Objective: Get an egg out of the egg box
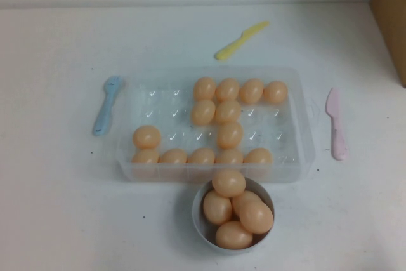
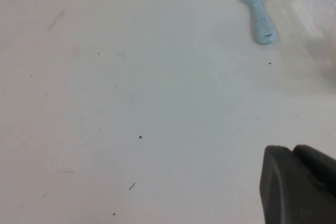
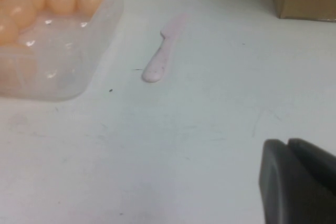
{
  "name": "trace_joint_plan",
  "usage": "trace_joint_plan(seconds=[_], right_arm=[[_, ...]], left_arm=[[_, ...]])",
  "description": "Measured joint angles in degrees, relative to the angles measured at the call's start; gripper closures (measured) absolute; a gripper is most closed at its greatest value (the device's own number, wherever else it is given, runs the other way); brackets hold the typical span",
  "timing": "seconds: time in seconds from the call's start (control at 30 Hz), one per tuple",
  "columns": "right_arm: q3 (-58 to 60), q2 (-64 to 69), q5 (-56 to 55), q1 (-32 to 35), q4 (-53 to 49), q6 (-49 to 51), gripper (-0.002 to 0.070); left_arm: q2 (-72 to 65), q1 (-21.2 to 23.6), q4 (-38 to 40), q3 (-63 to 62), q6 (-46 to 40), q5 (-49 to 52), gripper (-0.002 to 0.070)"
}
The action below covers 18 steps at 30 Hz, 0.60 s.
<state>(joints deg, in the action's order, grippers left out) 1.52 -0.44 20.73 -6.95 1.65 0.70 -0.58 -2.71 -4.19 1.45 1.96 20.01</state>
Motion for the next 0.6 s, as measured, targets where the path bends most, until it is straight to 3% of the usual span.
trace_joint_plan(seconds=[0.6], right_arm=[[0.0,-0.1,0.0,3.7,-0.1,1.8,0.0694]], left_arm=[[0.0,0.0,0.0,0.0,0.0,0.0,0.068]])
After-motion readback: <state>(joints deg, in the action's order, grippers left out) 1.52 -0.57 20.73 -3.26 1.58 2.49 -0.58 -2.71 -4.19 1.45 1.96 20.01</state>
